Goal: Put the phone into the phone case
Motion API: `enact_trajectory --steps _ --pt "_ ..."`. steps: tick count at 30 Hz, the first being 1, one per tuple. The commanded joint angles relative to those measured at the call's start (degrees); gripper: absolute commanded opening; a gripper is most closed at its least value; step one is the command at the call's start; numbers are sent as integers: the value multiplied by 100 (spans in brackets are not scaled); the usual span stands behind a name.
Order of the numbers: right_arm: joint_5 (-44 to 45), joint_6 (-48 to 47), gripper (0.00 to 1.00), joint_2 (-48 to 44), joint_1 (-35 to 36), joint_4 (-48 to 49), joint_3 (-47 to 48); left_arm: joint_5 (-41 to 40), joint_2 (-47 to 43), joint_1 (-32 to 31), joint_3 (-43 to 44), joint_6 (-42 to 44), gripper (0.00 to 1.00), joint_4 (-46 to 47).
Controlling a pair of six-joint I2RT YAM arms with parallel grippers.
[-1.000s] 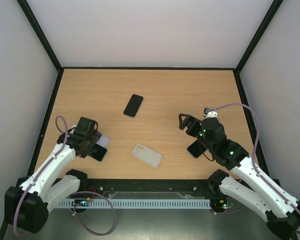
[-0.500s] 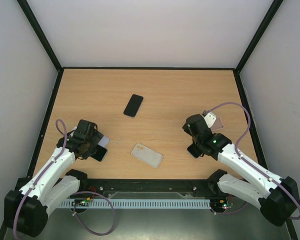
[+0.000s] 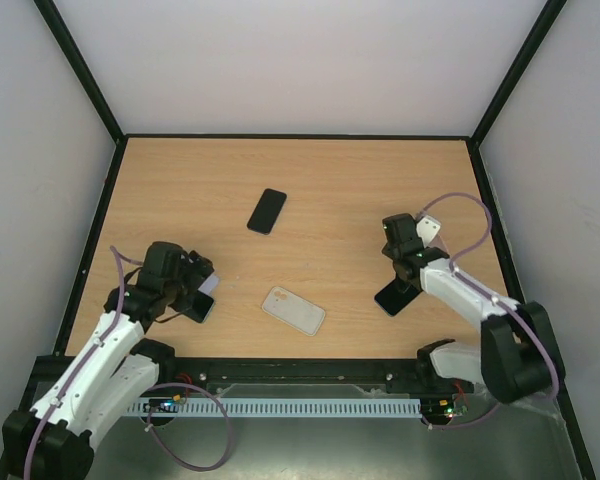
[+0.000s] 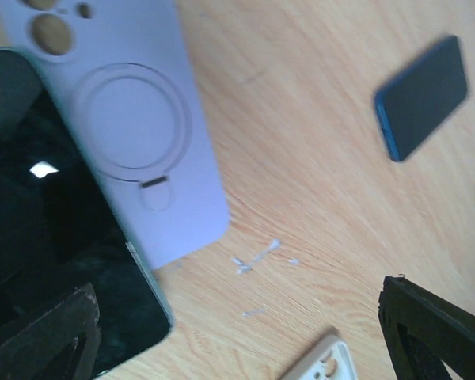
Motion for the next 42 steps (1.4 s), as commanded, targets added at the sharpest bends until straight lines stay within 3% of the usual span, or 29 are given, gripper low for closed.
enact_trajectory --steps 1,9,16,26,31,36,42 --pt "-282 -1345 48 785 -151 452 357 663 -229 -91 -135 517 94 557" --pt "14 -1960 34 2283 -235 449 921 1167 -137 -389 130 1326 93 776" --pt "-705 -2341 33 2413 -236 625 892 1575 -221 -403 -69 1443 93 1081" --pt "-779 -2369 29 2928 -245 219 1251 1579 -106 -399 -45 1451 93 1003" --pt "-1135 -2360 16 2959 -245 193 1319 1524 -182 -399 17 1469 93 893" --pt "-2158 -1963 2 2628 -237 460 1284 1486 -240 -399 58 1452 93 841" --pt "-3293 -435 2 2530 -20 1450 1091 1418 -245 -399 72 1408 93 817"
